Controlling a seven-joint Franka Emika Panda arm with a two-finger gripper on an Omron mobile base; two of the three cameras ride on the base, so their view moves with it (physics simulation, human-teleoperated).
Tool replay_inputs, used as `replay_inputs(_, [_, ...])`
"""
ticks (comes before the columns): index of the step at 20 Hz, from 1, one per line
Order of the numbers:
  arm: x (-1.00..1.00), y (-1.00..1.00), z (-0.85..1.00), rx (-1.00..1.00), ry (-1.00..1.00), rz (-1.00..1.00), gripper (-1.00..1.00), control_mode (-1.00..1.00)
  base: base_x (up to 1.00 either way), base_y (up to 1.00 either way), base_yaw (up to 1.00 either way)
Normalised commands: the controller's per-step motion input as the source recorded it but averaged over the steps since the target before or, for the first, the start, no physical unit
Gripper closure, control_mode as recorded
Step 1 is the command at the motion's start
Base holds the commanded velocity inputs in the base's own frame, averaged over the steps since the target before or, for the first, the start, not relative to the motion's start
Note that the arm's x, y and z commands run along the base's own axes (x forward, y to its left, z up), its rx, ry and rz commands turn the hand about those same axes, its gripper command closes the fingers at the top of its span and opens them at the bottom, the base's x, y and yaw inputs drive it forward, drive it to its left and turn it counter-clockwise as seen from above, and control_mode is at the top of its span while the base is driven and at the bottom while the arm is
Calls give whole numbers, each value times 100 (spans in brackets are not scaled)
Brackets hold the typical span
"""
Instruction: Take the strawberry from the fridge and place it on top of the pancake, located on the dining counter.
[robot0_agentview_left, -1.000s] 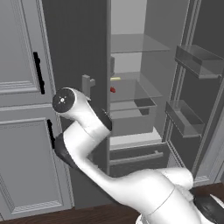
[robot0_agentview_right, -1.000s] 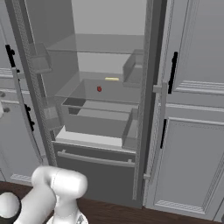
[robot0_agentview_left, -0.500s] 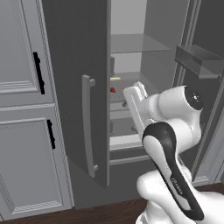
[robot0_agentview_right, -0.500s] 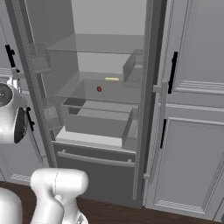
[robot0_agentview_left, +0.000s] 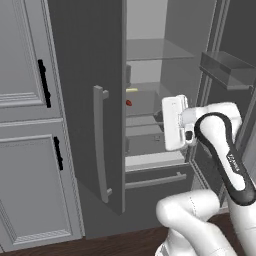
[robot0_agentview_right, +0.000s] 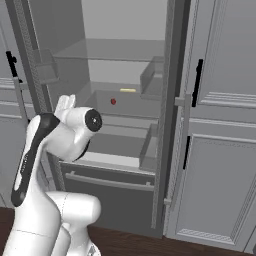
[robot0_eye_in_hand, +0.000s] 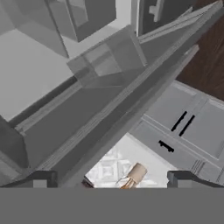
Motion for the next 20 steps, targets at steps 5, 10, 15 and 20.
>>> replay_inputs(5, [92, 4, -3, 20, 24, 31, -100, -100, 0, 0, 0])
replay_inputs(10, [65, 58, -33, 5, -1, 20, -100, -100, 0, 0, 0])
replay_inputs(15, [50, 69, -26, 0, 0, 9, -100, -100, 0, 0, 0])
replay_inputs(20, [-25, 79, -26, 0, -1, 1, -100, -100, 0, 0, 0])
